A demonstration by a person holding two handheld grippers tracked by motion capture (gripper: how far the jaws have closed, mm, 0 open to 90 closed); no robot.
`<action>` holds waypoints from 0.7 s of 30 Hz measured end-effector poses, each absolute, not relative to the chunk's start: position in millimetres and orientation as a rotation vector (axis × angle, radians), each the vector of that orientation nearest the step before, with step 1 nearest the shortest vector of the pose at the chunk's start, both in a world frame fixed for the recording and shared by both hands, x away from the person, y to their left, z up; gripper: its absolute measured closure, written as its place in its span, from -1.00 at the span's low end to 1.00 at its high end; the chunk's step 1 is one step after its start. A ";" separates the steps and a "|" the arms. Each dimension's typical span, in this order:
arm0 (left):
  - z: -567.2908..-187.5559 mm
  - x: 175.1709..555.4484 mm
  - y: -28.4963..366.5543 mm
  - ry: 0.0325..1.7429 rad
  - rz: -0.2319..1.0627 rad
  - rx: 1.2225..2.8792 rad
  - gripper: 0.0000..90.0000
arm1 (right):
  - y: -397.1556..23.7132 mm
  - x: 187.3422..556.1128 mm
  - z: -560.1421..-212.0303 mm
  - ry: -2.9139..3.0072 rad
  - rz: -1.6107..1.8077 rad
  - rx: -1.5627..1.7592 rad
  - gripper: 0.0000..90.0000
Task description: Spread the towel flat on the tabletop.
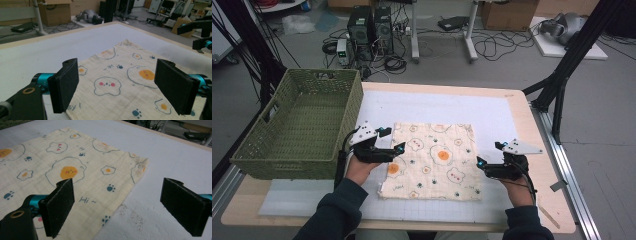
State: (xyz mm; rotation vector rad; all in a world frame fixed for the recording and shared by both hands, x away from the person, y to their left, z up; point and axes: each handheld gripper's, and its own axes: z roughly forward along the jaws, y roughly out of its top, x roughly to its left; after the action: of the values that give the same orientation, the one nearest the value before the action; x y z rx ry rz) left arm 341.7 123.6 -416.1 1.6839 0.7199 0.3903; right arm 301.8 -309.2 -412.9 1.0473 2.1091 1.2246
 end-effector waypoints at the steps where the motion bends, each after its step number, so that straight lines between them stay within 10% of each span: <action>1: -416.3 341.7 124.0 0.729 0.383 1.684 -0.60 | -308.4 301.7 -413.8 2.116 1.216 1.043 -0.75; 21: -418.6 341.3 132.8 0.789 0.365 1.646 -0.59 | -308.2 303.1 -414.8 2.118 1.214 1.060 -0.75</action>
State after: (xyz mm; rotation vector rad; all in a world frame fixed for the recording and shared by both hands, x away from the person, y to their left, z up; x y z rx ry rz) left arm 341.3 132.8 -418.6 1.6456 0.7890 0.3649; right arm 303.1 -308.2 -414.8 1.0600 2.1175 1.2141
